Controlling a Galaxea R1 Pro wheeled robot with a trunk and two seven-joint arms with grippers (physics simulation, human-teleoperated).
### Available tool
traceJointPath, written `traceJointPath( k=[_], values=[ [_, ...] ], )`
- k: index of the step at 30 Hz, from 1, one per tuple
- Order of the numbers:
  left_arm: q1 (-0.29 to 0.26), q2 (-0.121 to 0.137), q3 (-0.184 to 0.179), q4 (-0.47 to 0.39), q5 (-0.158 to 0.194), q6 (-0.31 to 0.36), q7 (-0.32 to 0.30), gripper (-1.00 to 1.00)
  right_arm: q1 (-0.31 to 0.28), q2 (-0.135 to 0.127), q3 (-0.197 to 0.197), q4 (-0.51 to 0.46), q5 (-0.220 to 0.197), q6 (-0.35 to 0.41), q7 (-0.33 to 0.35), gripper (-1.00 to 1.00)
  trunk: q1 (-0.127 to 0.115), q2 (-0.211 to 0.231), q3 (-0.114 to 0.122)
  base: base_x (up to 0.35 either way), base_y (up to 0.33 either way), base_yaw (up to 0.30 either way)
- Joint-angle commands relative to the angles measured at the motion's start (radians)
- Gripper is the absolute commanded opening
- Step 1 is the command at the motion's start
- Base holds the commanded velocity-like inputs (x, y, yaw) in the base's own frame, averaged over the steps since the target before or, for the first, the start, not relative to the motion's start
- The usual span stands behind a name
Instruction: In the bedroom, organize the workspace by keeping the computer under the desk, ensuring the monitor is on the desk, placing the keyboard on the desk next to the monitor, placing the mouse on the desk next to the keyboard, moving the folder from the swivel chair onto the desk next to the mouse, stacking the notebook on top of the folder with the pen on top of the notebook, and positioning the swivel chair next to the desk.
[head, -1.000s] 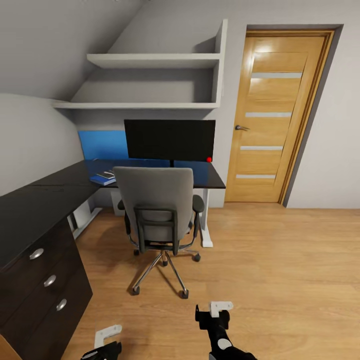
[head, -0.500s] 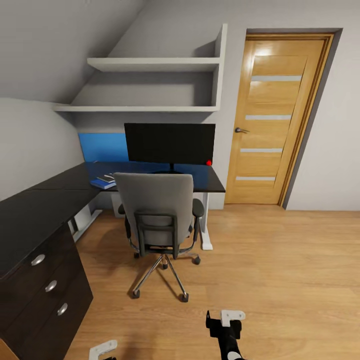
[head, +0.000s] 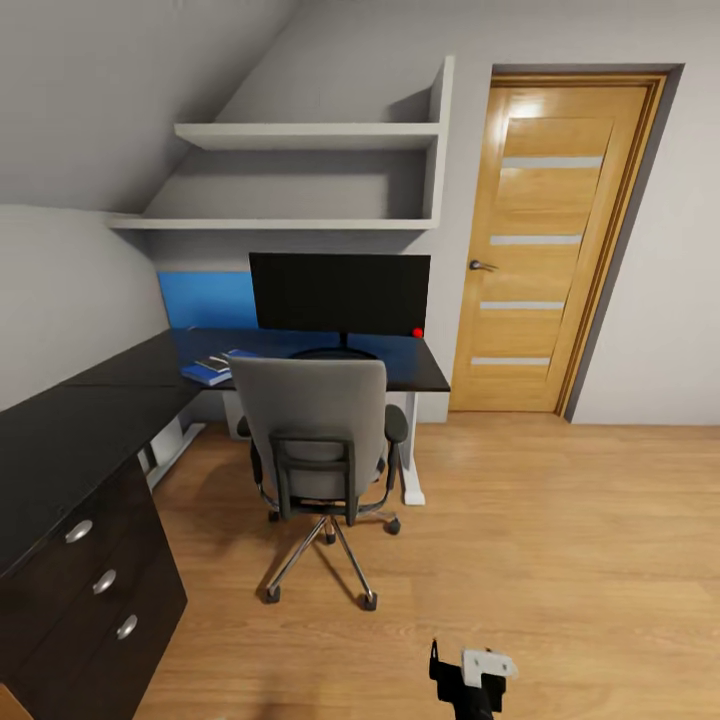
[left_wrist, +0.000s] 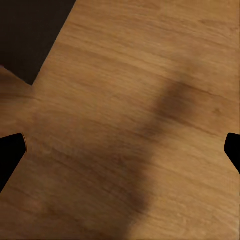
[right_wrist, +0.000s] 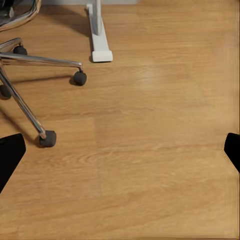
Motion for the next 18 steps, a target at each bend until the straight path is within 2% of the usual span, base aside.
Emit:
traceJointPath(
  k=[1,5,9,13,18],
  values=[
    [-0.001,0.0,0.006,0.031,0.003,-0.042,0.0,1.0,0.01,0.0,0.009,0.0,0.0,-0.012,-0.018,1.0,-0.004,0.007,0.002,0.0,0.0,0.0],
    [-0.001,0.002,0.006,0.063,0.003,-0.086,0.002,1.0,0.031,-0.002,0.009,0.0,0.001,-0.048,-0.028,1.0,-0.019,0.035,0.015,0.0,0.0,0.0],
    [0.003,0.01,0.006,0.079,0.003,-0.111,0.002,1.0,0.076,-0.014,0.01,0.002,0.004,-0.125,-0.033,1.0,-0.035,0.063,0.027,0.0,0.0,0.0],
    [0.043,0.012,0.006,0.083,0.003,-0.134,0.0,1.0,0.109,-0.025,0.011,0.008,0.004,-0.158,-0.03,1.0,-0.05,0.091,0.04,0.0,0.0,0.0],
    [0.088,0.016,0.006,0.085,0.003,-0.172,-0.001,1.0,0.123,-0.029,0.012,0.013,0.004,-0.16,-0.03,1.0,-0.069,0.126,0.056,0.0,0.0,0.0]
  ],
)
